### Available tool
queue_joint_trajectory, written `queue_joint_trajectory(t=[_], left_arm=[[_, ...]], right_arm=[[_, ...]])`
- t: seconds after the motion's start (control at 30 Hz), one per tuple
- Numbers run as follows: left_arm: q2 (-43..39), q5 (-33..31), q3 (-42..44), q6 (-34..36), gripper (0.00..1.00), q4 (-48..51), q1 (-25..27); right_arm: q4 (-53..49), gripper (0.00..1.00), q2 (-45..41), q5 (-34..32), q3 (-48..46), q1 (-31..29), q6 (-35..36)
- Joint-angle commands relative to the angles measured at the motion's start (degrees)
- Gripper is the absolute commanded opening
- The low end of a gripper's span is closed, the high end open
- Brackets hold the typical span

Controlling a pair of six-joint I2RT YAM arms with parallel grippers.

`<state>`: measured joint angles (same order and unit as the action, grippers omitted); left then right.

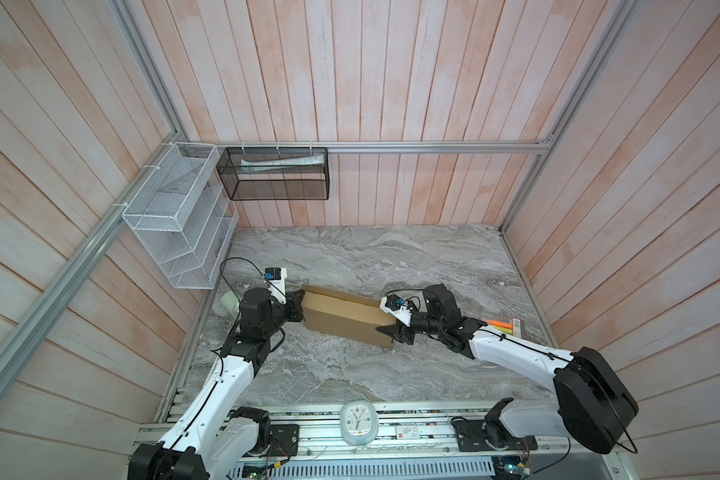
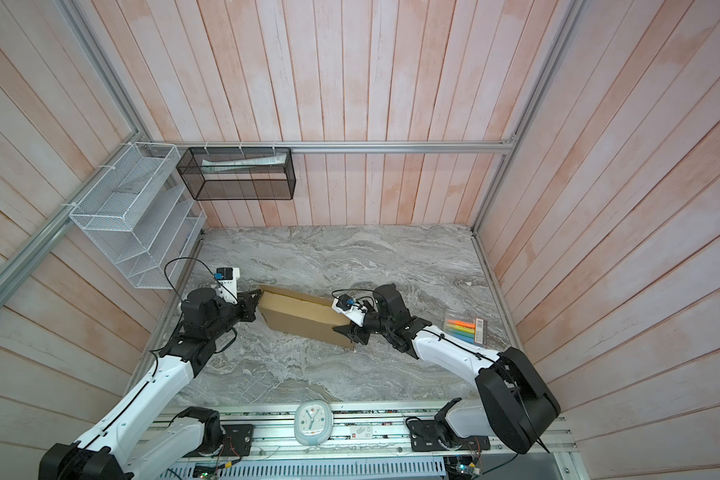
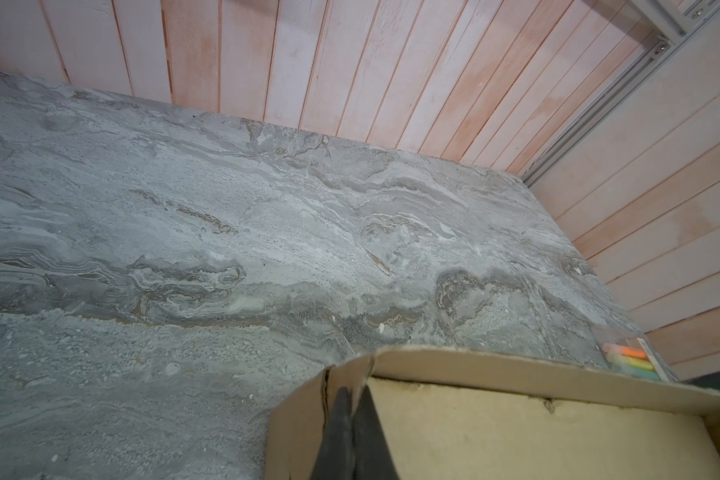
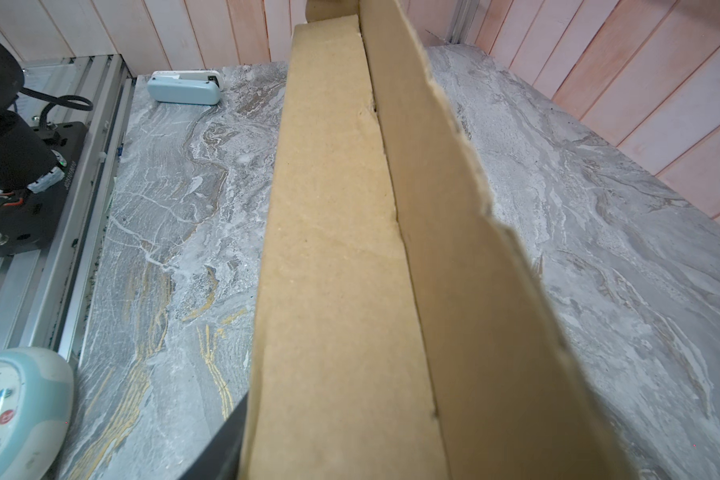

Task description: Fold the paper box

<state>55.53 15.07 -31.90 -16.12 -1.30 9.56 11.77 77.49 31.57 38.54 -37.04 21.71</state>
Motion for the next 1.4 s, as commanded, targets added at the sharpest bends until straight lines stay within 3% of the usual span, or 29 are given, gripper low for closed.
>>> queue_joint_trajectory(t=[0.0, 0.2, 0.53, 0.93, 1.37], left_arm=[[0.37, -1.0, 2.49, -0.05, 0.0, 2.2, 0.37], [0.34, -2.08, 3.73, -0.18, 0.0, 1.31, 0.37], [0.6, -2.42, 4.69, -0.74, 0.0, -0.02, 0.37], [1.58, -1.91, 4.48, -1.13, 0.0, -0.82, 0.37], [1.01, -2.12, 3.86, -1.46, 0.0, 0.02, 0.38]], right_arm=[[-0.15, 0.48, 0.2, -1.04, 1.21, 0.12, 0.46], [-0.45, 0.47, 0.22, -1.1, 1.18, 0.12, 0.53], [-0.43, 0.58, -1.09, -1.6, 1.5, 0.14, 0.24], [0.56, 0.62, -2.65, -2.29, 1.89, 0.16, 0.17], [1.26, 0.64, -9.79, -4.23, -0.74, 0.14, -1.57]])
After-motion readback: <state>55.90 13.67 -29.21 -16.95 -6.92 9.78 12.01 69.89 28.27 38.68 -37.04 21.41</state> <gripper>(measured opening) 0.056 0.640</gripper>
